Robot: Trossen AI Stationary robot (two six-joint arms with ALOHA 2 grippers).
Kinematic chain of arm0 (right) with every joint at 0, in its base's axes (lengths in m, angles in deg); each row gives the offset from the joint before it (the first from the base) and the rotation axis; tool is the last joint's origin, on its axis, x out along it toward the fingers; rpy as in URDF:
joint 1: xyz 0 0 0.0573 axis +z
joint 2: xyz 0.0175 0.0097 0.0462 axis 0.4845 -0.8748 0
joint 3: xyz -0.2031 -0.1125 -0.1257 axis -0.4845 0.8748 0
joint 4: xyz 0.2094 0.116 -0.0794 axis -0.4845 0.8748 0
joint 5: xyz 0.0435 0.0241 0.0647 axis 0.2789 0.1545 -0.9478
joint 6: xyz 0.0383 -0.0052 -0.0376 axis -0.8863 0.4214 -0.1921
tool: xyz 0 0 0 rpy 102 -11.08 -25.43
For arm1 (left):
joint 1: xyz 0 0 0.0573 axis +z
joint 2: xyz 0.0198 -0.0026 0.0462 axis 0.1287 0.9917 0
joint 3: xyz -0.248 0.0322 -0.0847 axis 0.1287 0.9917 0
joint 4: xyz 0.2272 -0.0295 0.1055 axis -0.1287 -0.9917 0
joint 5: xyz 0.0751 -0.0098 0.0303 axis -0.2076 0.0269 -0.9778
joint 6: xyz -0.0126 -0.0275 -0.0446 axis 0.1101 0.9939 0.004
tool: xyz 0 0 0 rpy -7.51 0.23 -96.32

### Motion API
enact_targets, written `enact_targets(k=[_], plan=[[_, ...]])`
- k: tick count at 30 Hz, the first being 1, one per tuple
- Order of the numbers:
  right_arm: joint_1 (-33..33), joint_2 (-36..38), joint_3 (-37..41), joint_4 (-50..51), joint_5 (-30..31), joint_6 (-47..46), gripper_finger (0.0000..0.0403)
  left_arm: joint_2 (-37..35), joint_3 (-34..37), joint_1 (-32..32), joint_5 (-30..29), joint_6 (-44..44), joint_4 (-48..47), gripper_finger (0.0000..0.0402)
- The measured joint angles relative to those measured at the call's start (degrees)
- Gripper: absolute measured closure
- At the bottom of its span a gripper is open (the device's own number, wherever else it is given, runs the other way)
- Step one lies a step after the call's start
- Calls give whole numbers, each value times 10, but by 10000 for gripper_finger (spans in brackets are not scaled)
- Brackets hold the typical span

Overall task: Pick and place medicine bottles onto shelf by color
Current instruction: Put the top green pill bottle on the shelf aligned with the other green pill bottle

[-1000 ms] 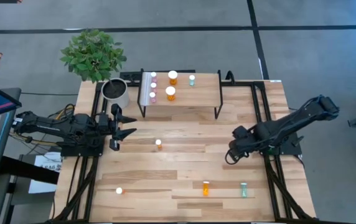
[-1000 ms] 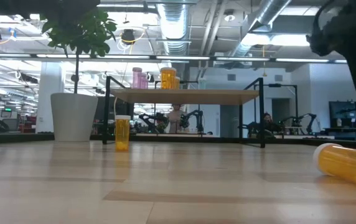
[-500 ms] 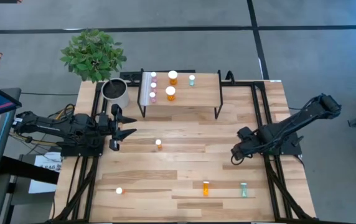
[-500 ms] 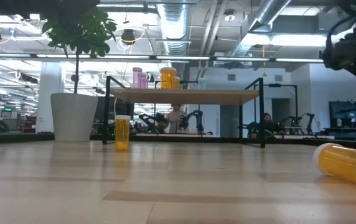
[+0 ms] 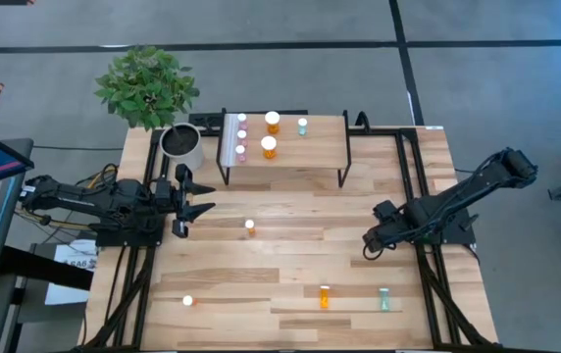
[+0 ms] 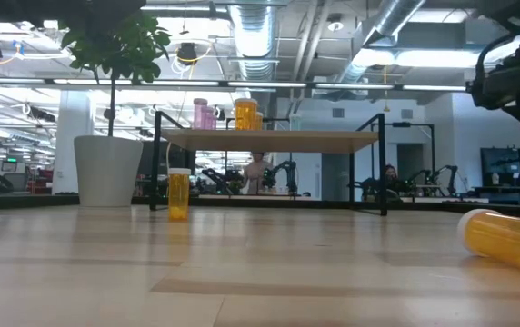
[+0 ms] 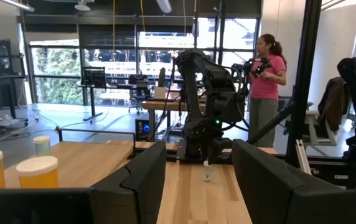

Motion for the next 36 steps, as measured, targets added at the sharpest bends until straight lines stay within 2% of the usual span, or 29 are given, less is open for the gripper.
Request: enact_targets(k=[7, 23, 36], plan=[[0, 0, 0, -12, 0, -2, 238, 0, 0, 0, 0, 3, 0, 229], [0, 0, 0, -13, 0, -4, 194, 0, 0, 0, 0, 3, 0, 229], [0, -19, -1, -19, -8, -4, 193, 0, 0, 0, 0, 3, 0, 229]])
